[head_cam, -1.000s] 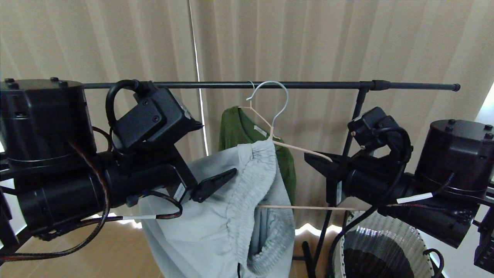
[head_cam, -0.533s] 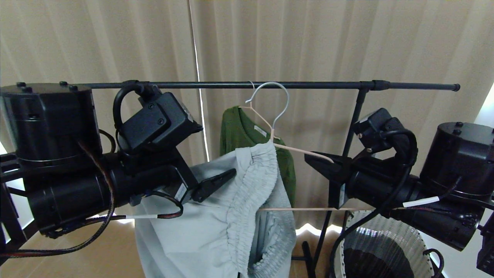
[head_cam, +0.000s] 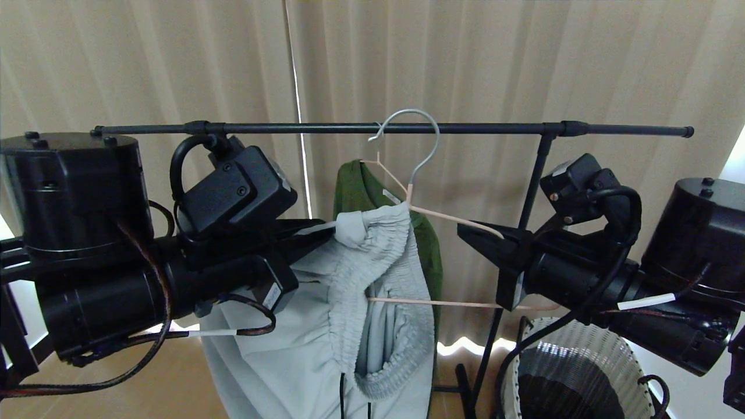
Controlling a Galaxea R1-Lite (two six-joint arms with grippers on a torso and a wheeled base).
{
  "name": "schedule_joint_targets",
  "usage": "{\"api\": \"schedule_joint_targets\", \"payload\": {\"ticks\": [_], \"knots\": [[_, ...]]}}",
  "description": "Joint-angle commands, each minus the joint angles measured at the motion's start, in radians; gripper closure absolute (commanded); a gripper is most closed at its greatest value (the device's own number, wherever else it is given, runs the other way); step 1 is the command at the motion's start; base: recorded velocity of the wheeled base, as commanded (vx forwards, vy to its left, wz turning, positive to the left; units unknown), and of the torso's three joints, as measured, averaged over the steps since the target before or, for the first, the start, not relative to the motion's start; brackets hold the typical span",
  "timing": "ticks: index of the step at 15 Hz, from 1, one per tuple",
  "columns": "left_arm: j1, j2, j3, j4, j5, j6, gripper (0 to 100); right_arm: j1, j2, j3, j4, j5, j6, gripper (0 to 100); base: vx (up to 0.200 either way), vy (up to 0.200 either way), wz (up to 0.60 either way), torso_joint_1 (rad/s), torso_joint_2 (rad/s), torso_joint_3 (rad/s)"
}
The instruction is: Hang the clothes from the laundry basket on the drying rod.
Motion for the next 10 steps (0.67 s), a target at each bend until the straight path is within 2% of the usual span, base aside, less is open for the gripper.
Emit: {"api": "schedule_joint_targets", "payload": {"ticks": [1,6,7,10], "knots": [[0.0,-0.005,0.009,0.001,0.003,0.002,100,0.0,-0.006,-0.004,-0.001,0.001,0.0,100,0.0,0.0,0.0,0.0,0.0,0.0],[0.001,-0.022,0.04,-0.051,0.009,-0.001,100,0.0,-0.01,-0.007,-0.001,0.001,-0.001,100,0.0,0.0,0.0,0.0,0.0,0.0],[0.008,-0.022,0.04,-0.051,0.018,-0.001,100,0.0,-0.009,-0.01,0.0,-0.001,-0.001,0,0.0,0.0,0.0,0.0,0.0,0.0],[0.035,-0.02,0.042,-0.049,0.029,-0.001,100,-0.005,-0.007,-0.013,-0.003,-0.002,-0.003,0,0.0,0.0,0.0,0.0,0.0,0.0]]}}
